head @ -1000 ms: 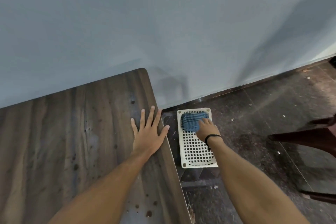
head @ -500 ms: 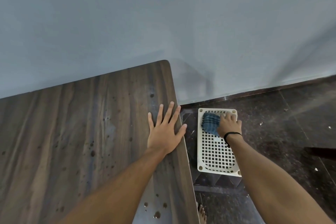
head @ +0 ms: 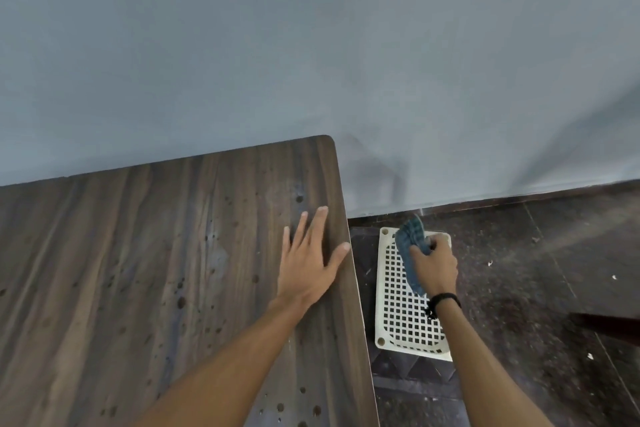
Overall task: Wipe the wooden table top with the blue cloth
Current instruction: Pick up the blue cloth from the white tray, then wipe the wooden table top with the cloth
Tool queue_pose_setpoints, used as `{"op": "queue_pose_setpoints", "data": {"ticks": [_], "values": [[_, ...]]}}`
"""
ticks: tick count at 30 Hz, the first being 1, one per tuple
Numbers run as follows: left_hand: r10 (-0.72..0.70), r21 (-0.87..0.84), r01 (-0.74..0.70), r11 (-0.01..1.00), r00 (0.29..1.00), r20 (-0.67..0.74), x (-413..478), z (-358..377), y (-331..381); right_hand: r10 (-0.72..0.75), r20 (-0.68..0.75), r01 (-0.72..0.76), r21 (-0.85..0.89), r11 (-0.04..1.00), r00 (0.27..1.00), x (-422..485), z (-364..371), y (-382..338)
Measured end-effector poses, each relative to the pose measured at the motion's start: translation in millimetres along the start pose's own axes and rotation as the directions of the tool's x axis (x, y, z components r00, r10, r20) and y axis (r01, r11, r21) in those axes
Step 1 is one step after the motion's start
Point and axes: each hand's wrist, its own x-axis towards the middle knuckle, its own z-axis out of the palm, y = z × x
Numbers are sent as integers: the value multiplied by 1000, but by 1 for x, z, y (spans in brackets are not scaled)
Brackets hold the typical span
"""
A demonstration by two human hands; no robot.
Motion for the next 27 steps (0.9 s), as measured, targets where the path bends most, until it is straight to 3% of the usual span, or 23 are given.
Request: {"op": "queue_pose_setpoints", "data": {"ticks": [4, 7, 9, 12, 15, 18, 21, 24, 27], "values": [[-191, -48, 185, 982, 963, -190, 7, -31, -44, -219, -30, 219, -3, 976, 975, -21, 11, -72], [-227, 22, 239, 971, 944, -240, 15, -53, -93, -425, -6, 416, -191, 889, 905, -38, 47, -116], [-227, 58, 246, 967, 946, -230, 22, -63, -121, -517, 60, 507, -318, 801, 854, -51, 78, -132], [-210, 100, 231, 968, 960, -185, 32, -71, -149, -507, 273, 573, -476, 668, 817, -70, 126, -128], [-205, 122, 211, 970, 977, -66, 39, -73, -168, -441, 367, 570, -609, 552, 819, -88, 156, -110], [-208, 79, 207, 975, 978, 9, 38, -66, -178, -452, 343, 555, -654, 514, 823, -84, 163, -102], [-178, 87, 181, 980, 983, -42, 34, -58, -182, -431, 277, 487, -701, 520, 859, -52, 165, -106], [-165, 136, 172, 976, 984, -67, 35, -54, -184, -305, 192, 348, -703, 621, 933, -22, 175, -122], [-159, 147, 170, 974, 984, -85, 35, -54, -182, -299, 188, 342, -690, 638, 936, -21, 198, -139]]}}
